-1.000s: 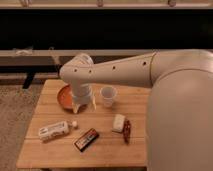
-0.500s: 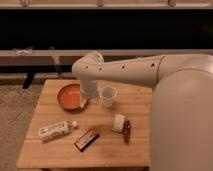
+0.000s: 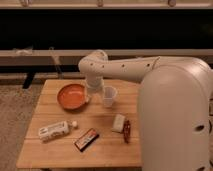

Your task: Place the ceramic cup in the ceramic bowl

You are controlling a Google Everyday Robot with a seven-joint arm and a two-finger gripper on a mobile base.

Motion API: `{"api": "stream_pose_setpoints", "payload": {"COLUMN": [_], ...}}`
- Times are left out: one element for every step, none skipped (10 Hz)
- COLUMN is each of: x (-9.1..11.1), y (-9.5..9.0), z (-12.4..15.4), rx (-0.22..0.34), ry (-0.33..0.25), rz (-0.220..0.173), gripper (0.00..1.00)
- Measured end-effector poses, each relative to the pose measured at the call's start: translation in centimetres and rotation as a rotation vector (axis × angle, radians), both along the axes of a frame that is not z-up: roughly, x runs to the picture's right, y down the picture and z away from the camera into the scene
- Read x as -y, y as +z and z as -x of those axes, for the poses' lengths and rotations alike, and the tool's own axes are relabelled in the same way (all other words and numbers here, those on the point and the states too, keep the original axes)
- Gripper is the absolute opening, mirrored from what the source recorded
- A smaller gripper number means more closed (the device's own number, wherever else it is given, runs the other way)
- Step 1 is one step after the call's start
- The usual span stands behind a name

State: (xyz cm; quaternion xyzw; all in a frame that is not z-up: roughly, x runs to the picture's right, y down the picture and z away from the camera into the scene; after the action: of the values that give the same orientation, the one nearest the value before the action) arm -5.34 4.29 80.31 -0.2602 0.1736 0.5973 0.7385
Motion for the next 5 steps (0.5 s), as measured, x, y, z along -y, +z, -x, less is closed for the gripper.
{"api": "stream_pose_setpoints", "payload": {"x": [0.6,1.0,1.0,0.6,-0.1], "y": [0.8,1.5,2.1,2.7,3.4], "z": [-1.0,-1.8,-2.1,-2.1,-2.0], "rx": [-0.012,-0.023,-0.026,-0.028,-0.027], "ry": [-0.002,-0.003,-0.003,-0.008,-0.018], "rz": [-0.004,-0.009,-0.006,0.001,0.012], "gripper": [0.65,0.65,0.65,0.65,0.65]}}
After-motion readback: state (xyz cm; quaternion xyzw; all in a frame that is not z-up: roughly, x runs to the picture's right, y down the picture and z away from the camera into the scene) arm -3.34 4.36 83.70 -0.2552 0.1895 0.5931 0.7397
